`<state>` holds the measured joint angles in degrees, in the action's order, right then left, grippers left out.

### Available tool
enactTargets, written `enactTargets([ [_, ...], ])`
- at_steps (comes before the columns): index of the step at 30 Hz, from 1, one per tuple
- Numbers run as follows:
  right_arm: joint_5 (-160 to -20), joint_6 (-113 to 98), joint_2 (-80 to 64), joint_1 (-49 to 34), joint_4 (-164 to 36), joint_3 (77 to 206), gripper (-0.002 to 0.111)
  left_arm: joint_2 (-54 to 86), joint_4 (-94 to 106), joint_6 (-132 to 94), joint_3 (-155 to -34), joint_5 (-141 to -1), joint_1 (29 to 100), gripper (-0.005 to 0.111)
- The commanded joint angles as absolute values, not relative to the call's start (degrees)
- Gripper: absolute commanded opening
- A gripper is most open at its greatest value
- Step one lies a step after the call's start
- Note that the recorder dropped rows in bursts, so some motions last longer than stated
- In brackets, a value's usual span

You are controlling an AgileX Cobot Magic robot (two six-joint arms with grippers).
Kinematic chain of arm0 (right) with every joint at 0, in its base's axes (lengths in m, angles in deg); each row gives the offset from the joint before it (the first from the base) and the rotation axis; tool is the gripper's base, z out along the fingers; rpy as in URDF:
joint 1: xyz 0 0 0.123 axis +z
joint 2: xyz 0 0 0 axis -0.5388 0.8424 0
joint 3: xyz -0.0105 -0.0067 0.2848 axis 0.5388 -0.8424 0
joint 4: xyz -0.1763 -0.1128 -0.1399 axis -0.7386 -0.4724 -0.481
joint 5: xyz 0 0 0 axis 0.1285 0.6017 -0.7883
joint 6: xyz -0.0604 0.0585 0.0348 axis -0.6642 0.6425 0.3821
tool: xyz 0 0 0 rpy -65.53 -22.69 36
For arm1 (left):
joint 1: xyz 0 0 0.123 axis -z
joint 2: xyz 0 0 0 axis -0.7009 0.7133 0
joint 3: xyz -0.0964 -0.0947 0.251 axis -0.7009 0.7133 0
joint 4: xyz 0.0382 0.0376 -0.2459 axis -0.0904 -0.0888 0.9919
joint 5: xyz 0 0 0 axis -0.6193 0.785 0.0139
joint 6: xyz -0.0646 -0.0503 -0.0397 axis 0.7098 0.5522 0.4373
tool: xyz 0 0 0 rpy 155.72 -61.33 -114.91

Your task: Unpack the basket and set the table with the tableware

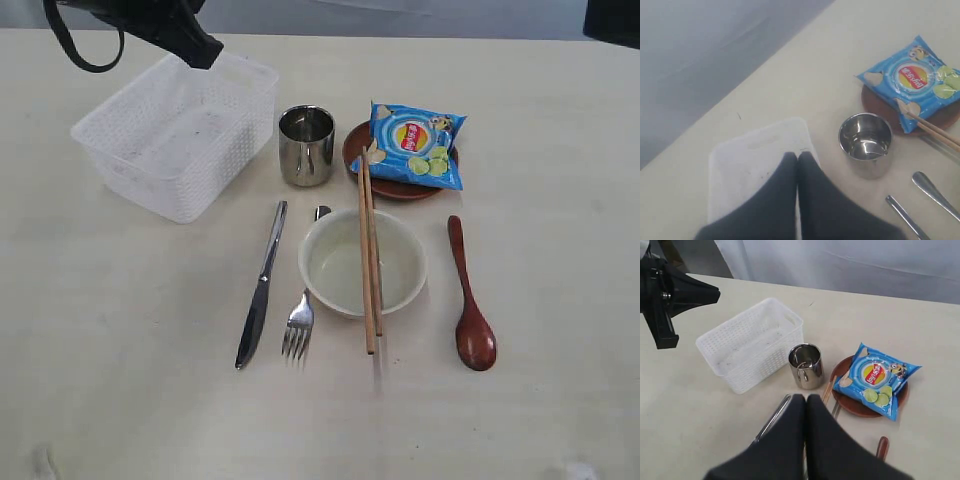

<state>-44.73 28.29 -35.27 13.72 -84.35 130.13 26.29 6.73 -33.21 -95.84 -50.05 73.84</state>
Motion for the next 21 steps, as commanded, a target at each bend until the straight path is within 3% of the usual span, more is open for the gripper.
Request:
enactTargets([
  [1, -44.5, 27.9, -35.6, 13.8, -84.9, 130.5, 0.0, 26.0, 6.6, -33.0, -95.5, -50.5, 73.7, 0.0],
  [16, -45.5, 25.6, -35.6, 12.7, -90.9, 130.2, 0.0, 26.0, 6.6, -33.0, -95.5, -50.5, 73.7, 0.0],
  [21, -59.6, 26.4, -39.5, 9.7, -91.7, 119.9, 0.0, 26.0, 6.6, -33.0, -95.5, -50.5, 73.7, 0.0],
])
